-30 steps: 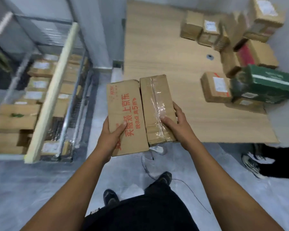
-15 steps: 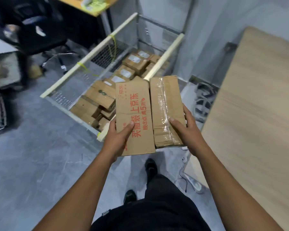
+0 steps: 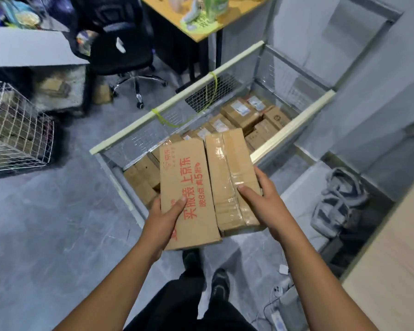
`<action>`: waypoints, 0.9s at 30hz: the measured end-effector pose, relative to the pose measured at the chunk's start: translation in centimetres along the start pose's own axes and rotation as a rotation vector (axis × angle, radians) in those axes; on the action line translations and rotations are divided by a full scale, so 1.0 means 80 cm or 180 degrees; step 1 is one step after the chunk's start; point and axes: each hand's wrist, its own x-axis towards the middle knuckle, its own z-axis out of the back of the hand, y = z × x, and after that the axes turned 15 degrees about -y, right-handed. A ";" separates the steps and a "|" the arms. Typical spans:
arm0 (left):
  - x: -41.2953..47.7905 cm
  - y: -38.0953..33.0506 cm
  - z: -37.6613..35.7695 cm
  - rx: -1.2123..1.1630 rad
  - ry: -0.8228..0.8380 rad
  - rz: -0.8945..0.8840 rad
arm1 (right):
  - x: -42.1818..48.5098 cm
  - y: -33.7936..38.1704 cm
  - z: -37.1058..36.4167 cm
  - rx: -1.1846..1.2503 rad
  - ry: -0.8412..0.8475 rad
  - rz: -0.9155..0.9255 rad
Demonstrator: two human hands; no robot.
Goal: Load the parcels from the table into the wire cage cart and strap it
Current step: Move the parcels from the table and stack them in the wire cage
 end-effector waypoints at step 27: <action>0.429 -0.072 -0.361 0.0288 -0.1654 0.0202 | 0.668 0.002 -0.098 -0.1005 0.1450 0.0128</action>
